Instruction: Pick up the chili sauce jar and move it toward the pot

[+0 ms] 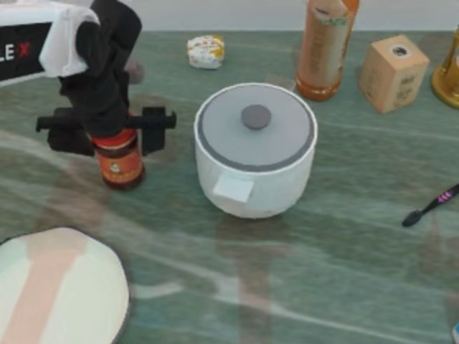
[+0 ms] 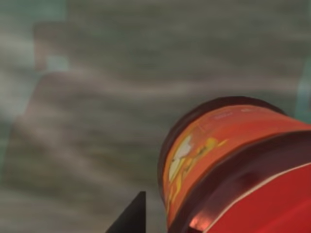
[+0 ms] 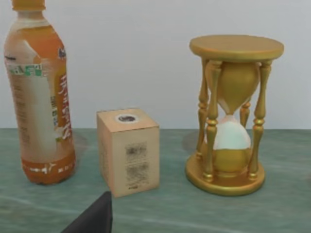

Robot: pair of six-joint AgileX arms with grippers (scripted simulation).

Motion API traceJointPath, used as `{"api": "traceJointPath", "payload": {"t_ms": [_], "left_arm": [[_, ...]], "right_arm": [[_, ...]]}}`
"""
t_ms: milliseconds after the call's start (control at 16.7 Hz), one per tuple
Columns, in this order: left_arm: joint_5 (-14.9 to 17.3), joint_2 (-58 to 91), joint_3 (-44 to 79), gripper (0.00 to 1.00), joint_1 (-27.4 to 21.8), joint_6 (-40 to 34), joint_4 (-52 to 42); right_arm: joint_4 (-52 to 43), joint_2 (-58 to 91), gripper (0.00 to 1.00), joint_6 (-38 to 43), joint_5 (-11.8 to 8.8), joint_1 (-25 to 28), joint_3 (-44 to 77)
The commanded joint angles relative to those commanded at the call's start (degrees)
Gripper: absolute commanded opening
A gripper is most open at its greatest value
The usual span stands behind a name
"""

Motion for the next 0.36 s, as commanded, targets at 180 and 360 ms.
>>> {"api": "traceJointPath", "payload": {"t_ms": [180,360], "left_arm": [[0.0,0.0,0.0,1.0,0.0,0.0,0.0],[0.0,0.0,0.0,1.0,0.0,0.0,0.0]], "right_arm": [[0.0,0.0,1.0,0.0,0.0,0.0,0.0],[0.0,0.0,1.0,0.0,0.0,0.0,0.0]]}}
